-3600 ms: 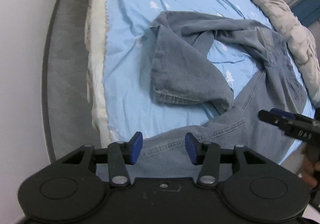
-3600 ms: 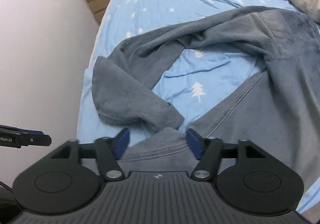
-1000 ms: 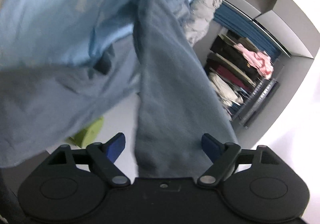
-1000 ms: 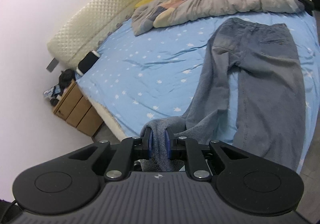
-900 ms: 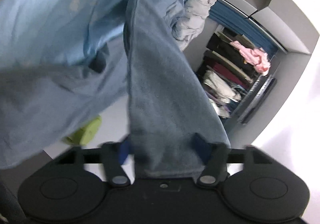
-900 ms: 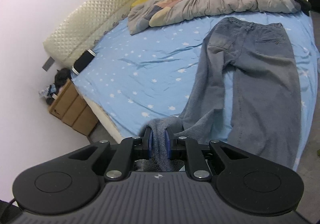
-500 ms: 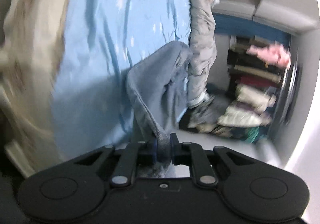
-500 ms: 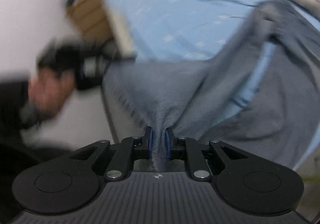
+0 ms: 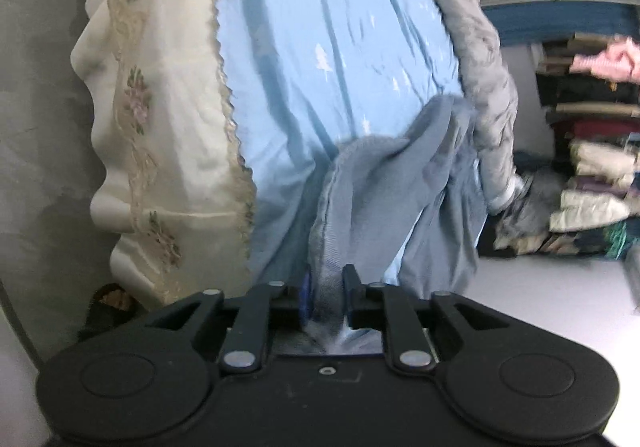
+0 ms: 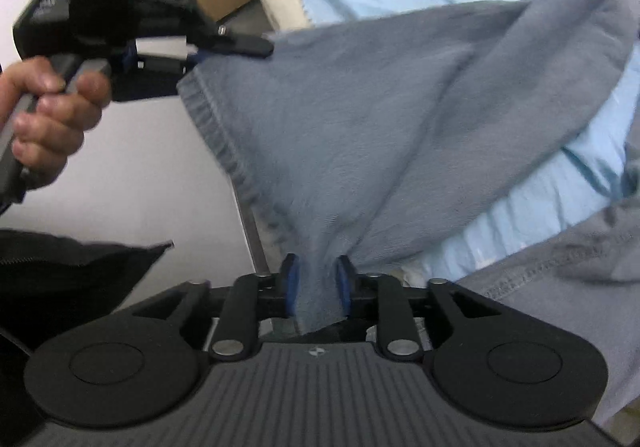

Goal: Fold clothes

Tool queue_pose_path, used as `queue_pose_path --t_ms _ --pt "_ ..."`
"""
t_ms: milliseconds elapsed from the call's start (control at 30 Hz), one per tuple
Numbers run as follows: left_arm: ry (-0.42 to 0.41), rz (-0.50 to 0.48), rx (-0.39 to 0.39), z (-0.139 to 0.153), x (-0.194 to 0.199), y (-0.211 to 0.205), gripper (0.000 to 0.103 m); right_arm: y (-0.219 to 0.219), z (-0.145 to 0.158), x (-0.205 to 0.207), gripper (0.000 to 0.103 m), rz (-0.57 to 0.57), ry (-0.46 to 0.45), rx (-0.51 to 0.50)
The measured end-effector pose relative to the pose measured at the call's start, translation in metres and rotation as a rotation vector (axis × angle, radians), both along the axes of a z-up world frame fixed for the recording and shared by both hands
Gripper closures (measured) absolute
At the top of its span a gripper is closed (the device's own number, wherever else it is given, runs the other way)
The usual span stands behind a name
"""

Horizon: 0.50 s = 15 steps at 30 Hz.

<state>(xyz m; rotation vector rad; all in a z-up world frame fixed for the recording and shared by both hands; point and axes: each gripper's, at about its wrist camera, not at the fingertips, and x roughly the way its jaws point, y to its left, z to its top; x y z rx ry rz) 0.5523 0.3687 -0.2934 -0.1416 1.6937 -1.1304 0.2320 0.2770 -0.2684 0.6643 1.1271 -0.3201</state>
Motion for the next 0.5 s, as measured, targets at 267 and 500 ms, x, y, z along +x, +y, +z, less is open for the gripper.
queue_pose_path --t_ms 267,500 --pt "-0.242 -0.221 0.123 0.024 -0.048 -0.006 0.049 -0.021 0.045 -0.076 0.063 -0.202 -0.021 -0.087" --pt "-0.383 -0.355 0.097 0.05 -0.142 -0.034 0.041 -0.054 0.07 -0.163 0.063 -0.4 -0.048 -0.171"
